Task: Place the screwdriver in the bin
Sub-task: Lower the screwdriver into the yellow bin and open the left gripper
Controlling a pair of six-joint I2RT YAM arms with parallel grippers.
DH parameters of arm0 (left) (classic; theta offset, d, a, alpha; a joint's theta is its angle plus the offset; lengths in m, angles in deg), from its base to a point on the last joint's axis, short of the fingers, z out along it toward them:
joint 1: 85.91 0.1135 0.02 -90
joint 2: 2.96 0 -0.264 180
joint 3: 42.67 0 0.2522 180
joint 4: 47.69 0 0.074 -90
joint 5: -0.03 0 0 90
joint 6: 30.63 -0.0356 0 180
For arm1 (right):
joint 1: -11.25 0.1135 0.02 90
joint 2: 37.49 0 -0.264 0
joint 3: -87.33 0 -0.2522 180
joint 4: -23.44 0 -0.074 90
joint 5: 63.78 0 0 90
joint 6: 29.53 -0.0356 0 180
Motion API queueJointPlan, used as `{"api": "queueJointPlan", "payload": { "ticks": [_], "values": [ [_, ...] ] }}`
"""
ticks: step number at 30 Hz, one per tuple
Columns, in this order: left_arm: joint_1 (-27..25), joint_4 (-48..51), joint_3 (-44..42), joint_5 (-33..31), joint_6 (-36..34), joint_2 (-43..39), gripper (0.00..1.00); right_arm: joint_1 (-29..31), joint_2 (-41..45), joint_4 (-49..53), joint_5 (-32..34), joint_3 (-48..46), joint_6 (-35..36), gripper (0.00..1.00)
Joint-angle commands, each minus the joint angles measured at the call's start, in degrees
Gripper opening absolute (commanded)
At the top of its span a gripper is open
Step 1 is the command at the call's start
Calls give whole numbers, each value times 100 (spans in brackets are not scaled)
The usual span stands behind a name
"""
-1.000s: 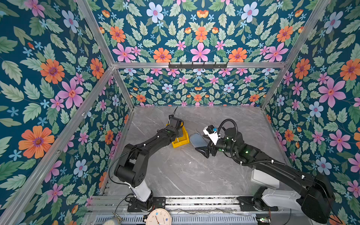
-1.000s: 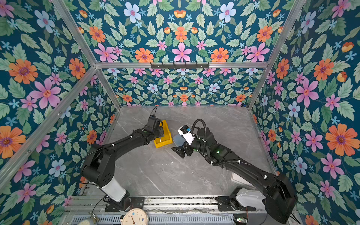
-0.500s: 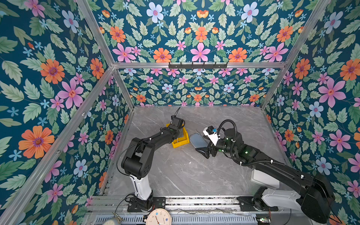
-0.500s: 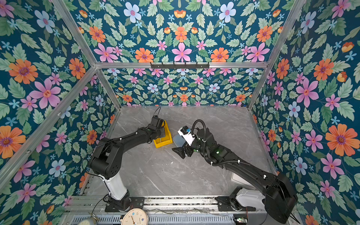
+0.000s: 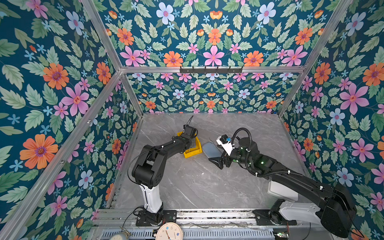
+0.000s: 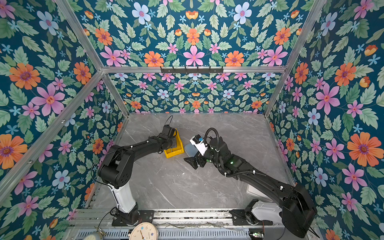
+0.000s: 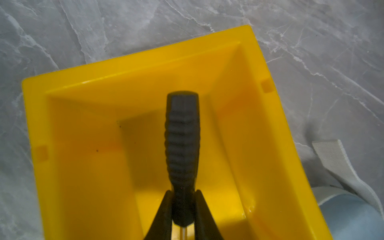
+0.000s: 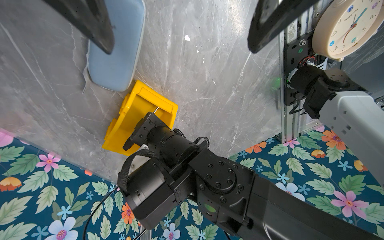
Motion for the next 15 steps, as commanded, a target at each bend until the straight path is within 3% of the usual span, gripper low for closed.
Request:
{"api": "queueJointPlan", "payload": {
  "ticks": [1,4,15],
  "values": [
    [8,-93,-48,-48,43,-131,35,2,62,-186,180,-20,-27,99],
    [0,-229,-167,-29,43,-307,43,0,102,-246,320,-70,-35,99],
    [-44,-565,-443,-41,-85,-1256,58,-6,259,-458,749,-196,-101,99]
  ]
}}
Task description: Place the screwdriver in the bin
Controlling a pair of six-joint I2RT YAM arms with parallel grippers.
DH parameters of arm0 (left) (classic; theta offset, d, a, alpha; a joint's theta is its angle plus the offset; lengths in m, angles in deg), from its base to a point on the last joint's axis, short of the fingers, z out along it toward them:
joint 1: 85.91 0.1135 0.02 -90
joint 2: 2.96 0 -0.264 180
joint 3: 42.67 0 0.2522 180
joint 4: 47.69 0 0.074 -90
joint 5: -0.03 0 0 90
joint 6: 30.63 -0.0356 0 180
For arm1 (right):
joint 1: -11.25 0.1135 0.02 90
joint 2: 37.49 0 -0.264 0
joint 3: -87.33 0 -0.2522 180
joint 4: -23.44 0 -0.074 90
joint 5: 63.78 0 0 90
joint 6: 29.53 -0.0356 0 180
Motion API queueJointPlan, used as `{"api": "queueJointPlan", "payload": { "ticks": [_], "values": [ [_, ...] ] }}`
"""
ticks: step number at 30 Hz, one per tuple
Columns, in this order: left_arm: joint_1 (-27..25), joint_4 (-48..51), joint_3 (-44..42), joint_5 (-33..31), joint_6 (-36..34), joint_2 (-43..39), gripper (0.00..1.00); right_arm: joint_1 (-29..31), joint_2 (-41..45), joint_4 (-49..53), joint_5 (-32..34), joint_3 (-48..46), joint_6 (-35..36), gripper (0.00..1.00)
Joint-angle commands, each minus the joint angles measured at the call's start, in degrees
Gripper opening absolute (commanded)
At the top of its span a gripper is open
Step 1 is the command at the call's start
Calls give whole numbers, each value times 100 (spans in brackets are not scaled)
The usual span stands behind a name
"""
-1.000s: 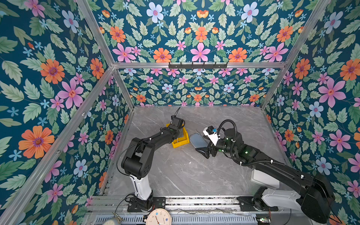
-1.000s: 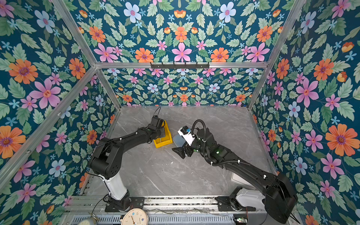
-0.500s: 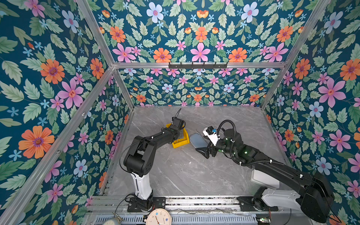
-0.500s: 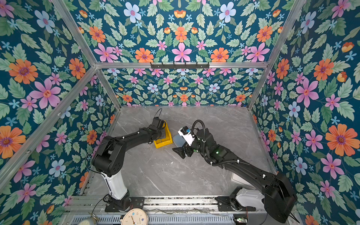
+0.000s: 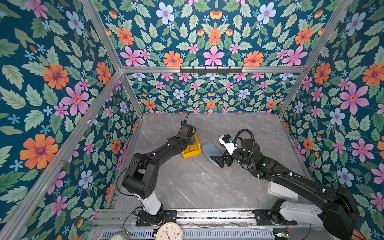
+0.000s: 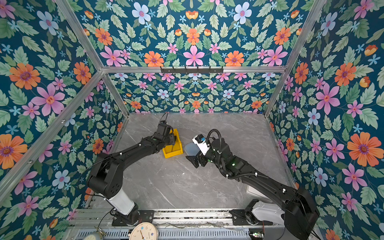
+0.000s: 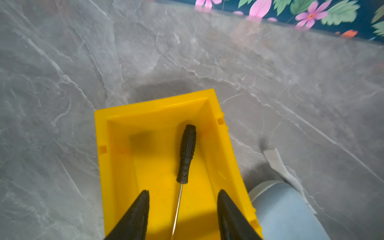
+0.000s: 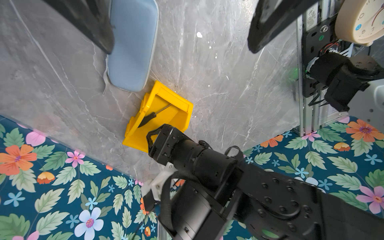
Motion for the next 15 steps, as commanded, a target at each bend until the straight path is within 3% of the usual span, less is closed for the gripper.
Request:
{"api": "queueJointPlan", "payload": {
  "ticks": [1,15],
  "values": [
    [-18,-412,-165,-45,-126,-314,60,-6,52,-303,179,-17,-79,99],
    [-11,-2202,-1562,-294,-1398,-1995,98,-402,526,-809,12,-412,-488,99]
  ]
}}
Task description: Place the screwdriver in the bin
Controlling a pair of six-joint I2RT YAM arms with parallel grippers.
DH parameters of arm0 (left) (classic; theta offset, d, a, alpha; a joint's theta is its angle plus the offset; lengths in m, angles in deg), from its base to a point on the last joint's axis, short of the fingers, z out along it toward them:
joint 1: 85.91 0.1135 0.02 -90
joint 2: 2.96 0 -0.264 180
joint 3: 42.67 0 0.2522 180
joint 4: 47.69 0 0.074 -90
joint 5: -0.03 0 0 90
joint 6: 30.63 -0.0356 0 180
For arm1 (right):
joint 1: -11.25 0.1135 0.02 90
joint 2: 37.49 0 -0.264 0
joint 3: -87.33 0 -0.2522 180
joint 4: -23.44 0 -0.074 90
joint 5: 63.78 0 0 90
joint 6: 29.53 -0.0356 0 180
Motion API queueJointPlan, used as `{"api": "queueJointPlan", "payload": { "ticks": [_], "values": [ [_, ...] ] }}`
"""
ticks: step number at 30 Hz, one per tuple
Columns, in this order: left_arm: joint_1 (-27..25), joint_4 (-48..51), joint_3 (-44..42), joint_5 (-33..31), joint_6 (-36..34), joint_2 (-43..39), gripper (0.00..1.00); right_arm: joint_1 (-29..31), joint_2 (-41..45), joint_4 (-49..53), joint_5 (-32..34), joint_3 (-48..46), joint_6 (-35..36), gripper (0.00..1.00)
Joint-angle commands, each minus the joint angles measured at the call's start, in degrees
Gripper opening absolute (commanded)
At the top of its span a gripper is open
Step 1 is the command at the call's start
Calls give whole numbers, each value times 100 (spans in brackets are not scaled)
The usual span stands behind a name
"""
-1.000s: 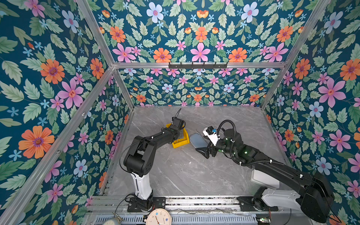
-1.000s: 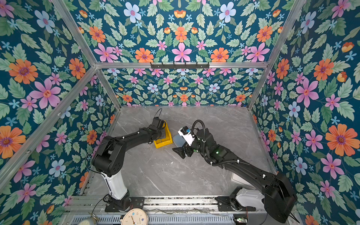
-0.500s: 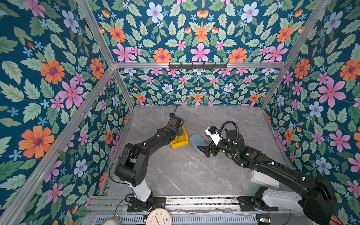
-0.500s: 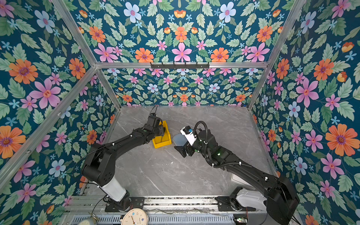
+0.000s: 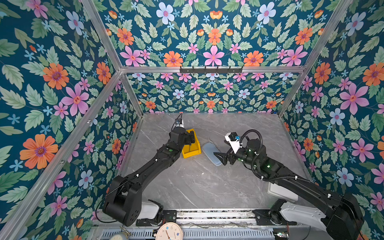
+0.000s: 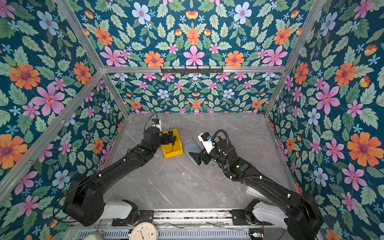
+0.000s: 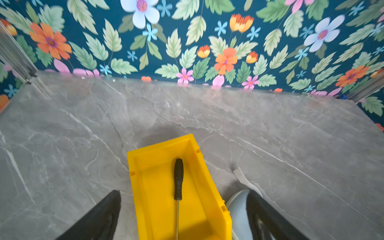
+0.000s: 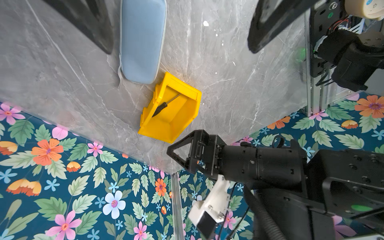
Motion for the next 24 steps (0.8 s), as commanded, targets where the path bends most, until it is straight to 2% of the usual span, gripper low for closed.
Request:
{"api": "queueJointPlan", "payload": {
  "ticks": [1,4,10,16,20,24],
  "values": [
    [12,-801,-345,-190,-540,-293,99,-164,161,-475,14,-145,-331,99],
    [26,-1227,-806,-366,-741,-570,99,-445,407,-657,141,-410,-596,99],
    [121,-2302,-1844,-643,-1411,-950,100,-1090,872,-548,481,-824,-616,99],
    [424,-3434,-2811,-783,-1620,-985,100,-1902,1140,-579,999,-1373,-189,99],
    [653,-3921,-3168,-893,-1821,-862,100,-2643,1144,-832,1094,-1797,-27,99],
    [960,-3823,-3235,-990,-2064,-818,100,-3299,1009,-1172,1063,-2133,63,99]
  ]
}}
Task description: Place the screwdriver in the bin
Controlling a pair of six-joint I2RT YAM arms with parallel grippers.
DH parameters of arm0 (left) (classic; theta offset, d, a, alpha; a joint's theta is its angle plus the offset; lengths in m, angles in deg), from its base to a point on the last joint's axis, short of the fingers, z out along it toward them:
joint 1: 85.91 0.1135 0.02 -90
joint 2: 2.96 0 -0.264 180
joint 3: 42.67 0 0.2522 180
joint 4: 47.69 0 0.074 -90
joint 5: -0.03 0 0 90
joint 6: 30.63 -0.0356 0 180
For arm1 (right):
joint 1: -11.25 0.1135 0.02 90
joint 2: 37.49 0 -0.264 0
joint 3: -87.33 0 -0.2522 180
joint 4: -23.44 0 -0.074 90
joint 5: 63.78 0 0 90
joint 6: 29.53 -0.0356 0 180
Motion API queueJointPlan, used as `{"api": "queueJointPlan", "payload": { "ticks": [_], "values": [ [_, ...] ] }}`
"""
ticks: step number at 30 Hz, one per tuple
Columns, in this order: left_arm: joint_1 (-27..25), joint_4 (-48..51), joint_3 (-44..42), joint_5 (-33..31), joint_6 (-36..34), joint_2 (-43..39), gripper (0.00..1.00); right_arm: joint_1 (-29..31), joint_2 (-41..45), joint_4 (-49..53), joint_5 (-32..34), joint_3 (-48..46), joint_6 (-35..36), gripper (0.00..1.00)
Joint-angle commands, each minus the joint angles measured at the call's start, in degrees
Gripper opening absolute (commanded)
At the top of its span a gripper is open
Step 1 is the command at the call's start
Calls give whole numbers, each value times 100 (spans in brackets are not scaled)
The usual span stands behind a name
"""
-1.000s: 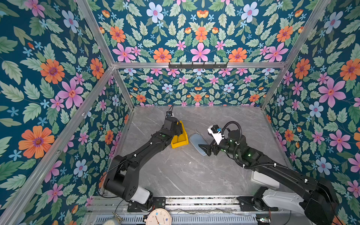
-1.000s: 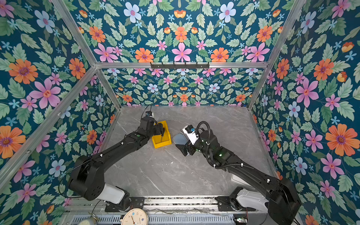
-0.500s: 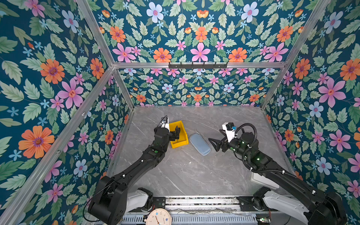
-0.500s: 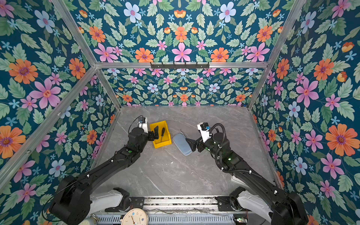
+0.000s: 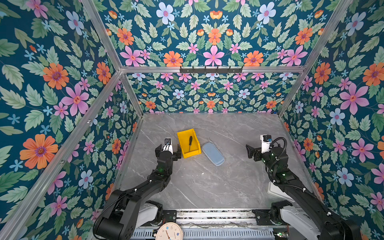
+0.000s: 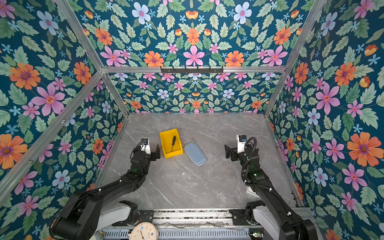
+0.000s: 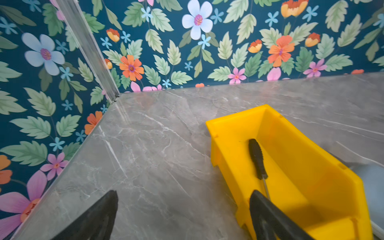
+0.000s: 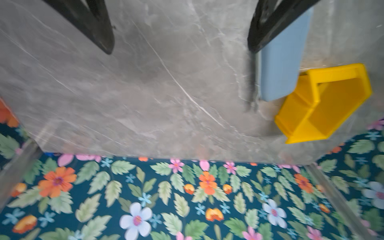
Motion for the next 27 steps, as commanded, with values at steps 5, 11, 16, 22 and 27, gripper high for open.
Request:
{"api": "queueJointPlan", "payload": {
  "ticks": [5,11,16,22,27],
  "values": [
    [600,-1171,-483,-23,-248,259,100,-861,-458,-1117,-60,-364,-14,99],
    [987,-2484,-704,411,-141,1029,100,-1005,-1407,-2110,175,-604,1,99],
    [1137,-3158,-501,611,-290,1795,100,-1130,-2137,-3099,109,-833,-66,99],
    [1392,-4045,-593,667,-50,2533,100,-1155,-3053,-4028,-60,-858,-43,99],
    [1444,-3542,-348,685,5,2523,100,-1183,-2999,-3262,-95,-509,-39,99]
  ]
}}
